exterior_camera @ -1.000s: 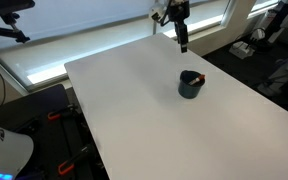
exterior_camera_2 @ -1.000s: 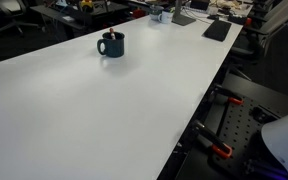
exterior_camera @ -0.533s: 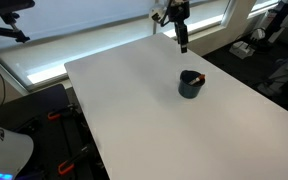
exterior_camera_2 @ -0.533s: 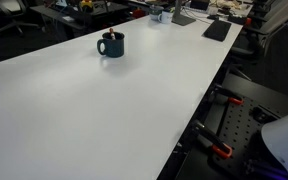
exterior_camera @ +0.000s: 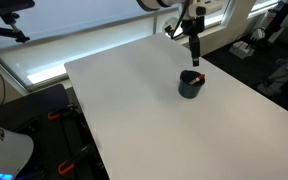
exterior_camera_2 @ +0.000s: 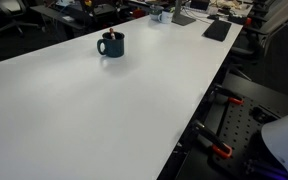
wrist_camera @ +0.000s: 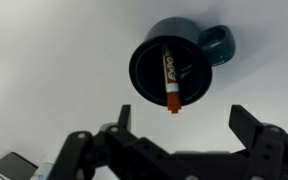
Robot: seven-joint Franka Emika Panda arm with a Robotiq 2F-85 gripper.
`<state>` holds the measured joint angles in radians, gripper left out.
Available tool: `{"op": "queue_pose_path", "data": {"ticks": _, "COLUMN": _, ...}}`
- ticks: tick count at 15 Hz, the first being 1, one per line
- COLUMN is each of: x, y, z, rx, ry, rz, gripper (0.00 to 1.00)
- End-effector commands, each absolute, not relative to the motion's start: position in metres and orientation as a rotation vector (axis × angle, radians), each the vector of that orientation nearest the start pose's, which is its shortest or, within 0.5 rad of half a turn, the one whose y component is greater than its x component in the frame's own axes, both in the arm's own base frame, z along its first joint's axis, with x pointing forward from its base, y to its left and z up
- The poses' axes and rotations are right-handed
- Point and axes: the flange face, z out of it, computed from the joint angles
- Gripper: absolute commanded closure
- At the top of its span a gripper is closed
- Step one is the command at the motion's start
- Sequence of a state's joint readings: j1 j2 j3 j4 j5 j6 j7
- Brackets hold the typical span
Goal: Remove the marker from the mug
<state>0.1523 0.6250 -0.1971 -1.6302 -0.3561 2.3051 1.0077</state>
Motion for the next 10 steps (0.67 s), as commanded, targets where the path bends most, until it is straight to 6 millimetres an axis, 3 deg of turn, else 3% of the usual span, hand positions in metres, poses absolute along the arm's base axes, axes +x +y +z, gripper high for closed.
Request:
{"op": "queue_pose_path", "data": {"ticks": 1, "x": 0.7, "y": -0.027, "z": 0.267, "rx": -3.175, "ry": 1.333, "rz": -0.384, "gripper": 0.0}}
{"op": "queue_pose_path", "data": {"ticks": 8, "x": 0.707, "y": -0.031, "z": 0.265, "rx": -3.17, "ry": 1.352, "rz": -0.389, "gripper": 0.0}}
{"op": "queue_pose_path", "data": {"ticks": 10, "x": 0.711, "y": -0.033, "z": 0.255, "rx": -3.19, "ry": 1.377, "rz": -0.373, "gripper": 0.0}}
